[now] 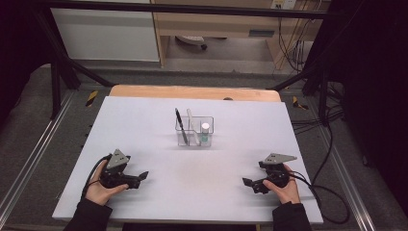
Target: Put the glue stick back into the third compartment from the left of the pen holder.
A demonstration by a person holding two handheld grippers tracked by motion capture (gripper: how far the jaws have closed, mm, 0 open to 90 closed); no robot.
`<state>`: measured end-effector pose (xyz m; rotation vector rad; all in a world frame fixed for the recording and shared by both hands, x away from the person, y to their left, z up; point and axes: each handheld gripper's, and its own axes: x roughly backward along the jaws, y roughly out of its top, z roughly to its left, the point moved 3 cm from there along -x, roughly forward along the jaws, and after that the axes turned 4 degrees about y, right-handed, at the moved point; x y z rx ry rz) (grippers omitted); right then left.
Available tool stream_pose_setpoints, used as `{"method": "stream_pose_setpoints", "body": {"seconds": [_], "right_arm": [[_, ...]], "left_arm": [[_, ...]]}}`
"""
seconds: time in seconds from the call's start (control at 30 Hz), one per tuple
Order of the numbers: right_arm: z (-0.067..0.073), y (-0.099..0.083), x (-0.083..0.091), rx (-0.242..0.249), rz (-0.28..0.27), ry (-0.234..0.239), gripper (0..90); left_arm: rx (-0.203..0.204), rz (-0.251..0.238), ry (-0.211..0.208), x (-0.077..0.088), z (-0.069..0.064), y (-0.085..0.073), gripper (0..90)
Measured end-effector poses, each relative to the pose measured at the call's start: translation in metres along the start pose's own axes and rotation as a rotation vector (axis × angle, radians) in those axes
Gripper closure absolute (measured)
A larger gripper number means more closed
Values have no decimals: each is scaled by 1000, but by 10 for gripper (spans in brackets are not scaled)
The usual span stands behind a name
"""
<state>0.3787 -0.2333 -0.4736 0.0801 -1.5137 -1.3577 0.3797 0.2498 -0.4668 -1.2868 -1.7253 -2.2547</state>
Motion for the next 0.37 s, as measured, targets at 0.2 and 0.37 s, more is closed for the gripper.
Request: {"method": "stream_pose_setpoints", "body": {"seconds": [0.2,0.37], "right_arm": [[1,0,1,-2,-3,4,5],[1,0,1,-3,-5,5,5]], "left_arm": [[15,4,6,2,6,-7,61],[14,11,2,0,6,-9,61]]}}
